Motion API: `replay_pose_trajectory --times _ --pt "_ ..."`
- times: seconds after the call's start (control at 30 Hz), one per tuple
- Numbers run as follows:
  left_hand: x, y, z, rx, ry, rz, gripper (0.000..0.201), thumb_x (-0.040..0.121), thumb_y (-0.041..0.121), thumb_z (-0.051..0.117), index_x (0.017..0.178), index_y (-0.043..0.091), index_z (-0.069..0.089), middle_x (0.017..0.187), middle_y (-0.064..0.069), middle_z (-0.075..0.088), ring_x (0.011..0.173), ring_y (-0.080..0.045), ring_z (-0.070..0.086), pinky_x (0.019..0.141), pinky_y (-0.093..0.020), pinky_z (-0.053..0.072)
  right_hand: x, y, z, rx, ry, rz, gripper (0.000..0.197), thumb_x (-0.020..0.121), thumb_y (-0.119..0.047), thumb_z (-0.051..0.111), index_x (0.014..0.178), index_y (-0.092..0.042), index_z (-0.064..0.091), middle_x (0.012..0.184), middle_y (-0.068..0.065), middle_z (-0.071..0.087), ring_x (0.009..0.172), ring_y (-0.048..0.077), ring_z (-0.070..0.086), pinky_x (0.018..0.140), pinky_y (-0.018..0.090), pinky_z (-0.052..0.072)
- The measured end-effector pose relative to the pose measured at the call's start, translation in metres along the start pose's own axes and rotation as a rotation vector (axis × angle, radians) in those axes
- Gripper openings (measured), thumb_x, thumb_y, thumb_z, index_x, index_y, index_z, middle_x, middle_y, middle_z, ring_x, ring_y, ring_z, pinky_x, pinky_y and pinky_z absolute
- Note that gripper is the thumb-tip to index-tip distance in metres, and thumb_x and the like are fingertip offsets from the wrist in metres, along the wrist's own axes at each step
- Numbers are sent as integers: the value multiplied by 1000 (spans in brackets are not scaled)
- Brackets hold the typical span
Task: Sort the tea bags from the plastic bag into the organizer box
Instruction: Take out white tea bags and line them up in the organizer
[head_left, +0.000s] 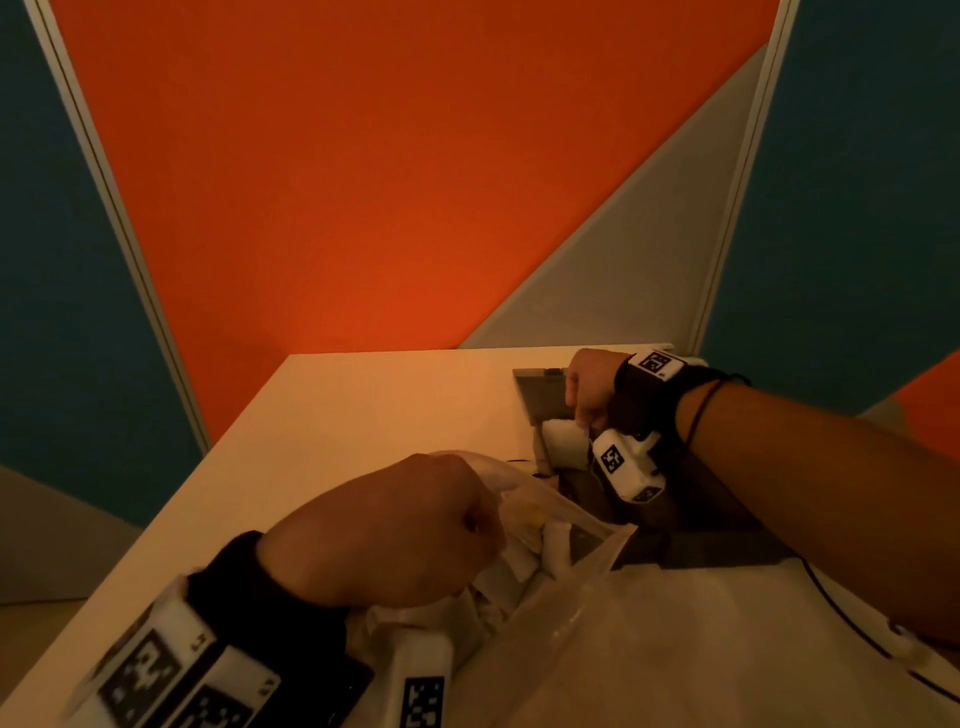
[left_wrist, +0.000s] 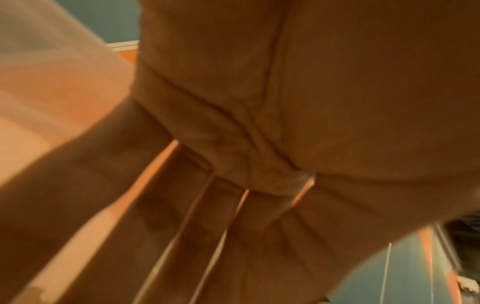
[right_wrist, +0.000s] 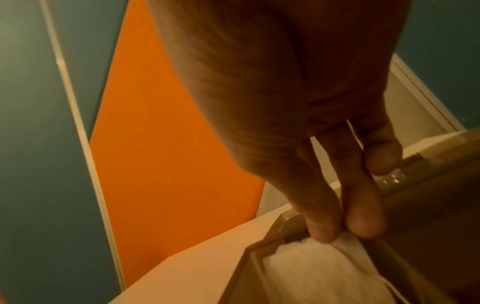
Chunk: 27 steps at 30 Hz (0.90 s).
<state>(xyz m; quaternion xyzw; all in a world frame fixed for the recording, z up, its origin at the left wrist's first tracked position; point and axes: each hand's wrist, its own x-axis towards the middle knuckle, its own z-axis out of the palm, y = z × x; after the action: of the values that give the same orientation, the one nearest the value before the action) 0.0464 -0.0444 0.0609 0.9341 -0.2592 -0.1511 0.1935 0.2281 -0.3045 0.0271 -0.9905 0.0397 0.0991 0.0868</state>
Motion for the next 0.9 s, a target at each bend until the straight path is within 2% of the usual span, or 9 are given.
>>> replay_pose_trajectory --times 0.07,0.17,0.27,0.37,0.43,0.6,0.7,0.83,0.9 --pt "1 0 1 30 29 0 25 95 23 52 113 29 69 113 19 61 85 4 61 60 -4 46 -11 -8 -4 24 72 -13 29 71 -4 78 98 -4 70 99 13 72 78 22 71 65 33 60" --pt "0 2 -1 64 34 13 34 95 13 49 123 28 63 119 15 55 83 6 50 58 2 39 -38 -20 -16 31 198 -60 21 82 -6 73 103 -5 69 99 14 72 82 25 72 72 37 59" --pt "-3 3 -4 116 43 17 43 91 6 47 129 24 58 132 7 53 108 -5 52 78 -10 42 -82 -35 -23 194 333 -165 14 86 -12 70 99 -14 65 84 4 68 73 20 70 61 30 51" --pt "-7 4 -7 158 75 -19 46 90 6 48 132 23 56 134 5 53 118 -12 52 97 -28 45 -147 -55 -25 149 444 -282 11 85 -18 72 94 -19 65 84 -5 61 81 14 62 68 30 49" --pt "-9 3 -9 181 80 -51 44 91 7 49 131 25 57 133 5 54 117 -13 53 97 -31 46 -194 -70 -19 157 381 -331 8 86 -20 72 91 -23 66 85 -8 62 81 8 60 70 26 50" --pt "-15 -2 -14 200 144 -71 39 92 6 49 122 26 63 127 7 59 113 -12 56 87 -24 45 -239 -96 25 113 -65 -460 15 91 -19 65 101 -31 67 98 -16 64 87 1 61 77 20 53" --pt "-17 -1 -14 205 156 -52 41 90 3 47 121 24 64 126 6 59 113 -12 55 89 -24 46 -213 -98 62 26 -26 -495 21 95 -18 57 114 -25 61 103 -13 56 81 -1 54 71 9 43" --pt "-20 2 -13 233 119 -24 42 89 2 49 124 22 62 128 5 58 114 -13 56 87 -24 45 -169 -92 90 -84 63 -407 31 92 -25 59 122 -17 55 120 5 57 105 21 58 94 39 49" --pt "-19 3 -12 245 112 -8 41 90 3 51 125 21 63 128 4 59 113 -13 57 88 -25 46 -160 -93 97 -170 38 -364 51 83 -34 68 129 -24 49 127 1 52 112 23 55 96 41 48"
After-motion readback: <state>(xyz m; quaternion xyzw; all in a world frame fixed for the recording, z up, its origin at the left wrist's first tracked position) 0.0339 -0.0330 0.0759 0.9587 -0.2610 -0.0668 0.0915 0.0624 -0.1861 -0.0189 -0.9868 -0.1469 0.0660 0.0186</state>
